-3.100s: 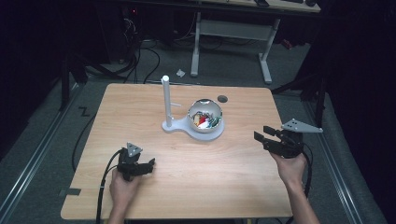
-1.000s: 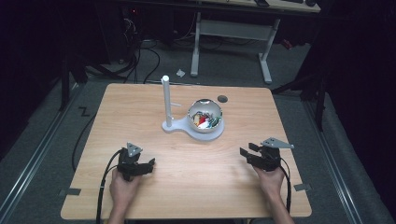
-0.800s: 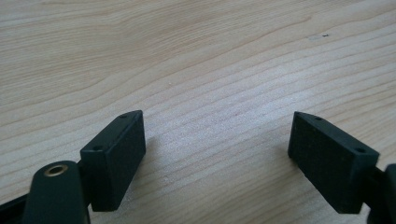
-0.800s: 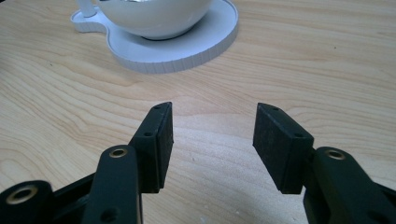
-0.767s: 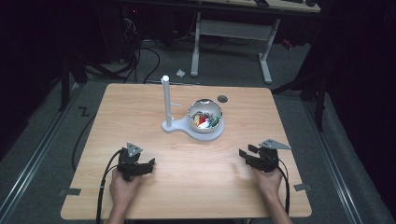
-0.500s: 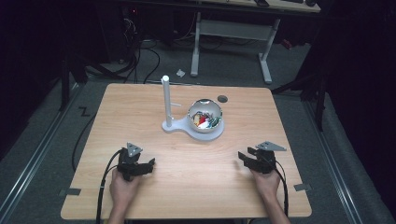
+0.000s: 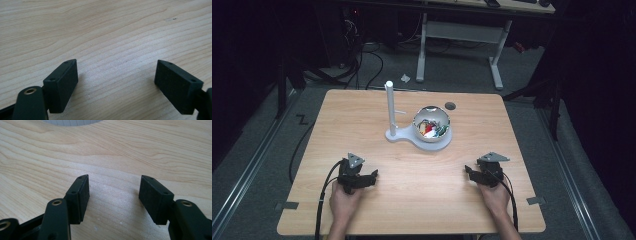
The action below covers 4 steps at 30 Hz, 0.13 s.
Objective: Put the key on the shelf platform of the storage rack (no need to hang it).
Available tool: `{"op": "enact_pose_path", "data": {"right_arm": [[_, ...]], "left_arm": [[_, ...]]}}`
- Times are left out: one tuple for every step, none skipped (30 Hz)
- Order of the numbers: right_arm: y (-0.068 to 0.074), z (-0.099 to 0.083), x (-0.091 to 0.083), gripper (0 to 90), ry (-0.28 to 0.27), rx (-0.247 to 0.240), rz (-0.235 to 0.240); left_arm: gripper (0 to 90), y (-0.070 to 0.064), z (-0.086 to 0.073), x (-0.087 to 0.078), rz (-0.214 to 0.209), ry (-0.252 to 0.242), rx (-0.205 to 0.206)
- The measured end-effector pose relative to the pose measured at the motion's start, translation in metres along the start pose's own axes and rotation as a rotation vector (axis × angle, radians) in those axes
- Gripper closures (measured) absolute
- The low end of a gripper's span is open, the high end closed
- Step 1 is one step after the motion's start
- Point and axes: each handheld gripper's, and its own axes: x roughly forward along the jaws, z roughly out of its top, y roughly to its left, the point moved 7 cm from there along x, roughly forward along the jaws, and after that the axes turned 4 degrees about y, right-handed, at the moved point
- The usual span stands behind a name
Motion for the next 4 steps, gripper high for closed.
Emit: {"op": "enact_pose_path", "data": {"right_arm": [[-0.0001, 0.0000, 0.0000, 41.4, 0.000, 0.000, -0.002], [-0.0001, 0.0000, 0.0000, 41.5, 0.000, 0.001, -0.002], [-0.0001, 0.0000, 0.0000, 41.4, 0.000, 0.001, -0.002], [-0.0001, 0.0000, 0.0000, 41.4, 0.000, 0.001, -0.001]], "left_arm": [[19.3, 0.0000, 0.0000, 0.0000, 0.000, 0.000, 0.000], [19.3, 0.0000, 0.0000, 0.0000, 0.000, 0.000, 0.000], [19.3, 0.0000, 0.0000, 0.0000, 0.000, 0.000, 0.000], [19.3, 0.0000, 0.0000, 0.0000, 0.000, 0.000, 0.000]]}}
